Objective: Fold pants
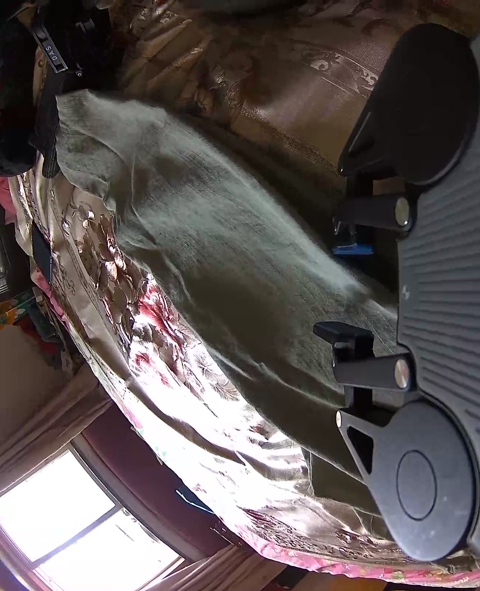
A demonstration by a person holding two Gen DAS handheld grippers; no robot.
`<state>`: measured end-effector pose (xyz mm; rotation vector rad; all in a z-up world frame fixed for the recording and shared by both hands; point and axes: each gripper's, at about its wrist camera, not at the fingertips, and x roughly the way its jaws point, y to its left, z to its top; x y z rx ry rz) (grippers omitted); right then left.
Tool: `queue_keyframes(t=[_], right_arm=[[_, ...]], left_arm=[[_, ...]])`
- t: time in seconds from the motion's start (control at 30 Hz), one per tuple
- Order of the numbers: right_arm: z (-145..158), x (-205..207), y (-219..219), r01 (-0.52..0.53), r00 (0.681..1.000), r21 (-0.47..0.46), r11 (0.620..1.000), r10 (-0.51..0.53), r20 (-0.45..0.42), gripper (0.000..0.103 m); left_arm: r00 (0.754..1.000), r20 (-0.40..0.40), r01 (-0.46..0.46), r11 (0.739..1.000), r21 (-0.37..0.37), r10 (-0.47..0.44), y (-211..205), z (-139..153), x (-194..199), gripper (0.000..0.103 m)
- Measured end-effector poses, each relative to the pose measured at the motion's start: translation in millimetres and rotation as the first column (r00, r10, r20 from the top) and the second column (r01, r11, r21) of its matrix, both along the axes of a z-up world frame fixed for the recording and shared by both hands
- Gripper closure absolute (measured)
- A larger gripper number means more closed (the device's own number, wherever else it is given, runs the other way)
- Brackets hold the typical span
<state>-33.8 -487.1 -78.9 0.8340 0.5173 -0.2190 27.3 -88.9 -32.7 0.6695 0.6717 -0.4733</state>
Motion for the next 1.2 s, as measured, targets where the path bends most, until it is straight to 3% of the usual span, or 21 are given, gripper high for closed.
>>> queue_keyframes(t=[0.1, 0.17, 0.37, 0.47, 0.57, 0.7, 0.77, 0.87, 1.0, 1.2], right_arm=[[3.3, -3.8, -1.1, 0.053, 0.998, 0.027, 0.998, -0.054, 0.019, 0.076], [5.8, -9.2, 3.1, 0.029, 0.999, 0.008, 1.0, -0.029, 0.022, 0.068], [5.8, -23.7, 11.4, -0.038, 0.997, -0.025, 0.999, 0.039, 0.059, 0.06], [6.3, -15.7, 0.9, 0.025, 0.996, -0.008, 1.0, -0.024, 0.082, 0.063], [-8.8, -12.3, -28.0, 0.101, 0.984, 0.193, 0.976, -0.126, 0.123, 0.069], [-6.5, -7.3, -34.9, 0.166, 0.977, 0.153, 0.974, -0.183, 0.108, 0.07], [0.7, -8.9, -26.4, 0.137, 0.983, 0.144, 0.98, -0.153, 0.101, 0.06], [3.2, -15.5, -4.9, 0.078, 0.991, 0.142, 0.987, -0.092, 0.094, 0.06], [-8.8, -22.3, 16.3, 0.045, 0.994, 0.213, 0.976, -0.066, 0.092, 0.061], [-12.2, 15.4, 27.8, -0.072, 0.994, 0.29, 0.954, 0.045, 0.098, 0.049]], left_arm=[[1.0, -0.002, 0.016, 1.0, -0.01, -0.016, -5.8, 1.3, -0.1, 0.054], [0.999, 0.003, 0.035, 0.999, -0.006, -0.035, -8.7, 0.7, -2.4, 0.054], [0.999, -0.001, 0.035, 0.999, -0.012, -0.035, -7.9, -2.2, -3.5, 0.054], [0.999, -0.005, 0.038, 0.999, 0.0, -0.038, -8.8, -0.7, -3.2, 0.054], [0.999, -0.006, 0.035, 0.999, 0.011, -0.035, -10.4, 0.3, -3.8, 0.054], [0.999, 0.002, 0.034, 0.999, 0.023, -0.034, -12.8, -2.0, -5.4, 0.054], [0.999, 0.005, 0.032, 0.999, 0.019, -0.032, -12.5, -1.8, -5.7, 0.054], [1.0, -0.001, 0.02, 1.0, -0.015, -0.02, -8.4, -0.4, -4.3, 0.054], [1.0, 0.005, 0.008, 0.999, -0.038, -0.008, -6.0, -0.4, -4.6, 0.053], [1.0, 0.01, -0.013, 0.997, -0.07, 0.014, -3.8, -0.5, -3.6, 0.053]])
